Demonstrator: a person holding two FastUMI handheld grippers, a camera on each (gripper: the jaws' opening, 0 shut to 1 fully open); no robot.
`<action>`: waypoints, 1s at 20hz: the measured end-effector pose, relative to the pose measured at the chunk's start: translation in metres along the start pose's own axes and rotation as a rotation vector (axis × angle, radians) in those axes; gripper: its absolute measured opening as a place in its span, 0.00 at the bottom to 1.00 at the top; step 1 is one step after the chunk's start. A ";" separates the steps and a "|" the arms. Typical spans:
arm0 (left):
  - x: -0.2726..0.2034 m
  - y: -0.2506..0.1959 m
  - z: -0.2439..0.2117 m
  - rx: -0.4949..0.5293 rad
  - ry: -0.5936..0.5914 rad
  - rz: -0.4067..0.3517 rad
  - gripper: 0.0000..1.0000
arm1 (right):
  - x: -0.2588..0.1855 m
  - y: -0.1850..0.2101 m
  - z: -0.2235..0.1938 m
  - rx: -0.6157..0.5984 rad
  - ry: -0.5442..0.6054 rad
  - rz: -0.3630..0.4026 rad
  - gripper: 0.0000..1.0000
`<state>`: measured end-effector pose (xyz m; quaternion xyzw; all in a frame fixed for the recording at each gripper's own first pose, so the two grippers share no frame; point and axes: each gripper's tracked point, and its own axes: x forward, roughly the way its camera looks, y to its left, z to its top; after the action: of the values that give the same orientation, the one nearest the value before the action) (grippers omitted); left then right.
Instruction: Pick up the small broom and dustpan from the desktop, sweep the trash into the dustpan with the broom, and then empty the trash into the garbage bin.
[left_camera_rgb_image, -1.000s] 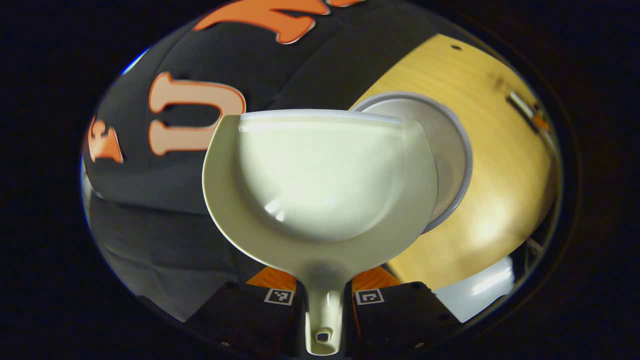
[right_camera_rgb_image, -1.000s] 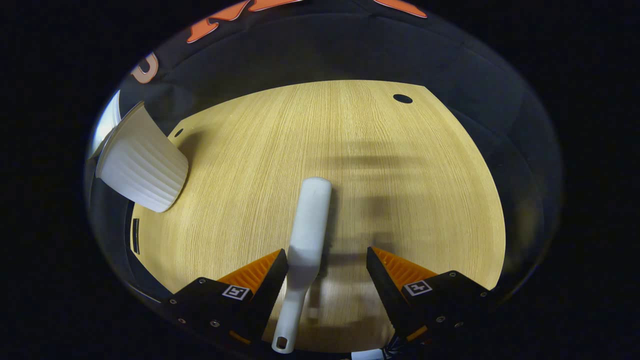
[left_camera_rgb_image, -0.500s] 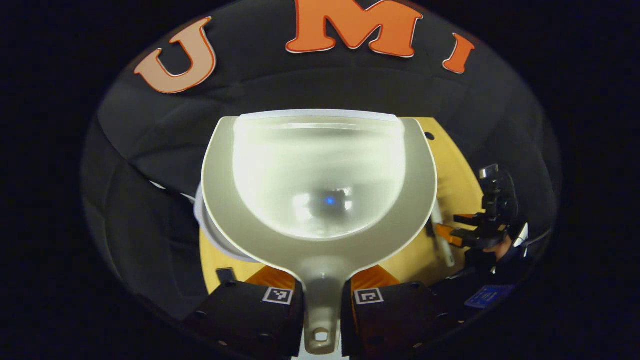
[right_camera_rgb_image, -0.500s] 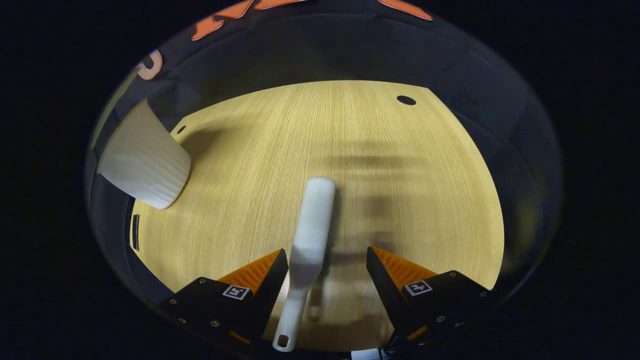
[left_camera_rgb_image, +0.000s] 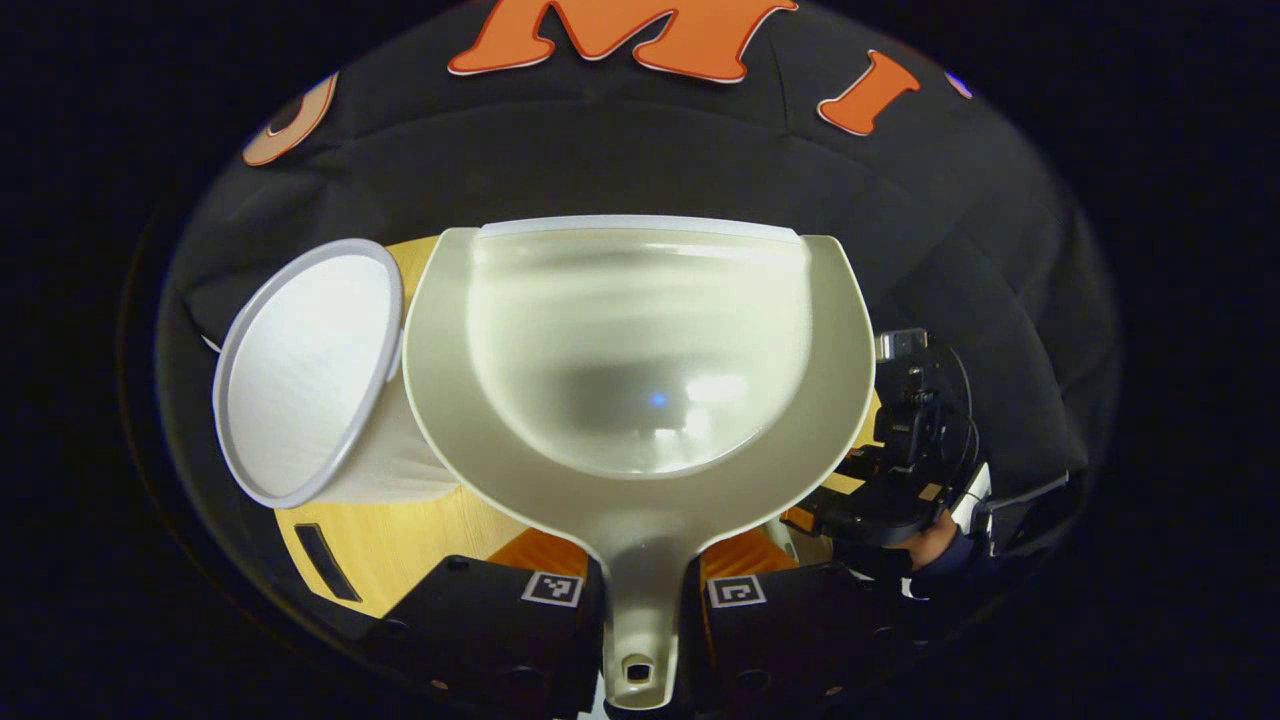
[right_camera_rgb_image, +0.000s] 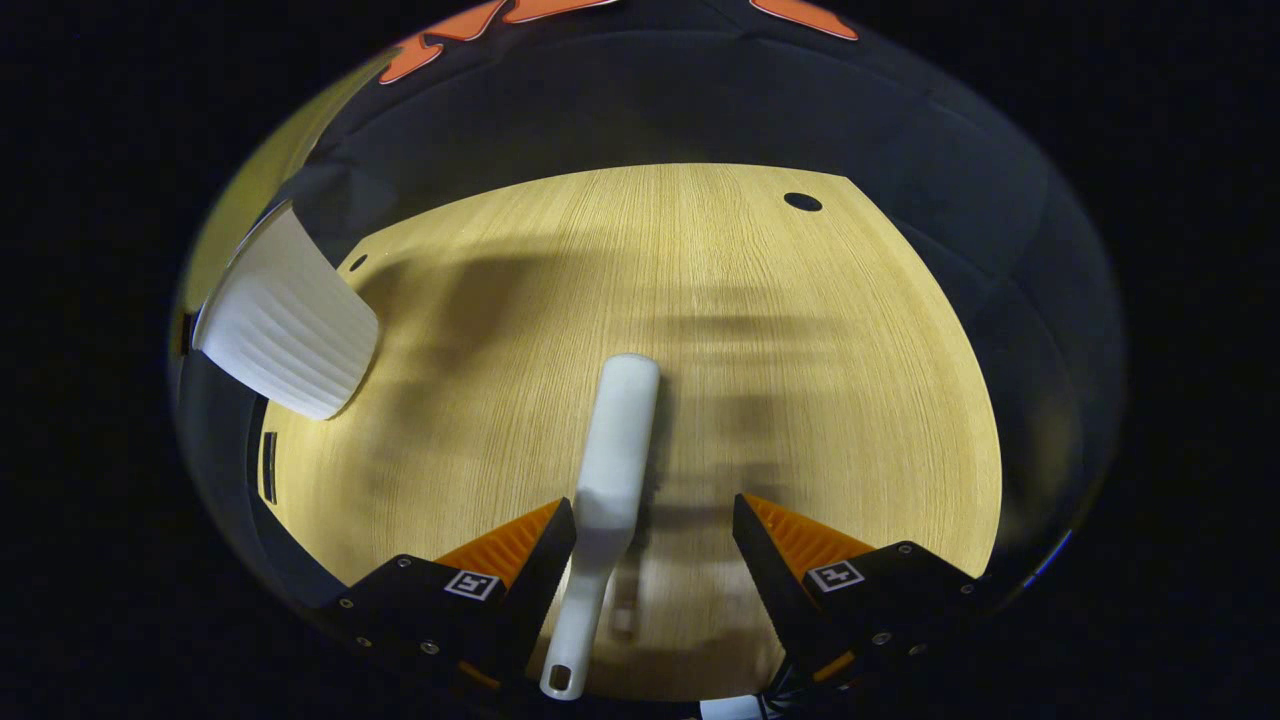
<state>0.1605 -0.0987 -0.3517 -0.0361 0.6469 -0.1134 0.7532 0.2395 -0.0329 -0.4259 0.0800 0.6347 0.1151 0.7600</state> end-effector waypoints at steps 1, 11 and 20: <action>0.013 -0.001 -0.005 0.004 0.008 0.013 0.31 | 0.000 0.000 0.000 -0.001 0.002 0.002 0.96; 0.139 0.008 -0.091 -0.125 0.190 0.060 0.31 | 0.008 0.001 -0.003 -0.011 0.017 0.002 0.96; 0.181 0.008 -0.119 -0.170 0.227 0.122 0.31 | 0.016 0.010 -0.008 -0.054 0.037 0.004 0.96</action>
<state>0.0694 -0.1190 -0.5477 -0.0473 0.7363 -0.0153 0.6748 0.2338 -0.0187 -0.4398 0.0584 0.6451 0.1351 0.7498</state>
